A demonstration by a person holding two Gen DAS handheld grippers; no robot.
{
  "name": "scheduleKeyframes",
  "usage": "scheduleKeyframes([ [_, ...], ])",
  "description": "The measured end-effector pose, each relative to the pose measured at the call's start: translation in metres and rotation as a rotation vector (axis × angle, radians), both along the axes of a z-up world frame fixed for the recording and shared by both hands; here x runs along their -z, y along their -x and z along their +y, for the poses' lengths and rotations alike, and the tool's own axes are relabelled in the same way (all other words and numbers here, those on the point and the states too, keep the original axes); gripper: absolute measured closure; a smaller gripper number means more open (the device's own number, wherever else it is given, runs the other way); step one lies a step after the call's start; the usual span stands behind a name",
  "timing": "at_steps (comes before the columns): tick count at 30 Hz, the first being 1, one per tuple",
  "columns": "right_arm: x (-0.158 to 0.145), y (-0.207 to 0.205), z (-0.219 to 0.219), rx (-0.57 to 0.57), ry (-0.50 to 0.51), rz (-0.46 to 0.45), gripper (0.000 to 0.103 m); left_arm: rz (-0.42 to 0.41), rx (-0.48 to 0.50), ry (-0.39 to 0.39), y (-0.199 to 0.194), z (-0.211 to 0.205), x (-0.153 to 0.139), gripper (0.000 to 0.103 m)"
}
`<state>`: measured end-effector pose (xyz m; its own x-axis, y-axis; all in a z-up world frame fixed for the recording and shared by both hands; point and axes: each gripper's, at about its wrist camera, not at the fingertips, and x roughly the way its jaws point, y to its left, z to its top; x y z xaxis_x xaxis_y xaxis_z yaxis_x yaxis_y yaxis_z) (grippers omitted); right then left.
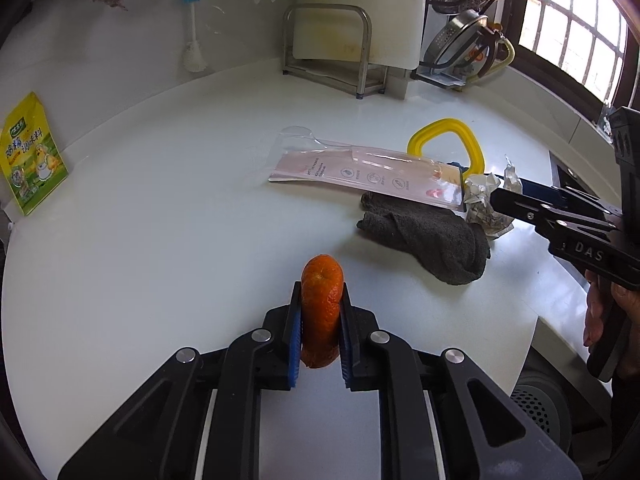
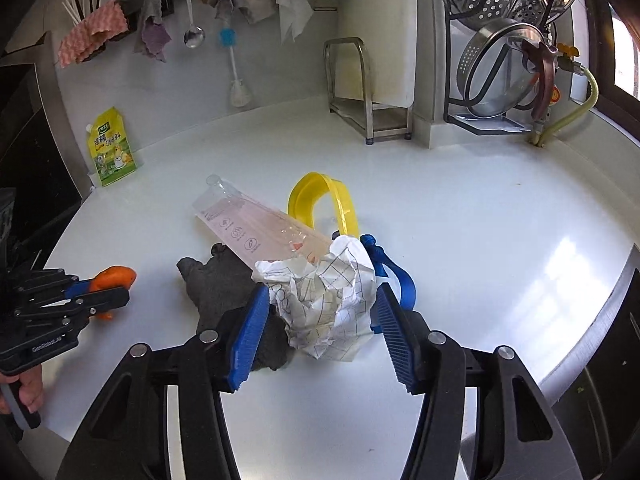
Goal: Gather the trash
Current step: 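Grasp the orange with the left tool while the right tool grasps the crumpled paper, then carry the orange and paper over the basket and open both tools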
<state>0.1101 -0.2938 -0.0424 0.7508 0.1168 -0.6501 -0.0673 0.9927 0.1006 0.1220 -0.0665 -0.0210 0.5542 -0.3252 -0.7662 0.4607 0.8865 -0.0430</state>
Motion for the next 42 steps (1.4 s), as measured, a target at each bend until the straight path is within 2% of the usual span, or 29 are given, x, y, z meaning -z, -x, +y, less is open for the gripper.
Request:
scheduleKeyframes([
  [1, 0.002, -0.003, 0.0, -0.005, -0.003, 0.012, 0.077, -0.002, 0.001, -0.002, 0.001, 0.0, 0.0, 0.088],
  [2, 0.004, -0.004, 0.0, -0.007, -0.005, 0.027, 0.083, -0.005, 0.003, -0.002, 0.002, 0.001, -0.001, 0.088],
  [4, 0.005, -0.004, -0.003, -0.011, -0.024, 0.034, 0.086, -0.008, 0.01, 0.002, 0.003, 0.0, -0.002, 0.088],
  [14, -0.039, 0.034, -0.005, -0.063, -0.126, -0.086, 0.089, -0.055, -0.009, 0.029, 0.02, 0.011, -0.02, 0.087],
  [21, -0.053, 0.062, -0.002, -0.099, -0.158, -0.109, 0.09, -0.07, -0.006, 0.046, 0.043, 0.022, -0.03, 0.087],
  [33, -0.021, 0.172, 0.023, -0.155, -0.083, -0.059, 0.089, -0.081, 0.109, 0.087, 0.123, 0.011, -0.042, 0.087],
  [42, 0.007, 0.221, 0.041, -0.163, -0.061, -0.014, 0.089, -0.041, 0.166, 0.073, 0.167, -0.004, -0.022, 0.087],
])
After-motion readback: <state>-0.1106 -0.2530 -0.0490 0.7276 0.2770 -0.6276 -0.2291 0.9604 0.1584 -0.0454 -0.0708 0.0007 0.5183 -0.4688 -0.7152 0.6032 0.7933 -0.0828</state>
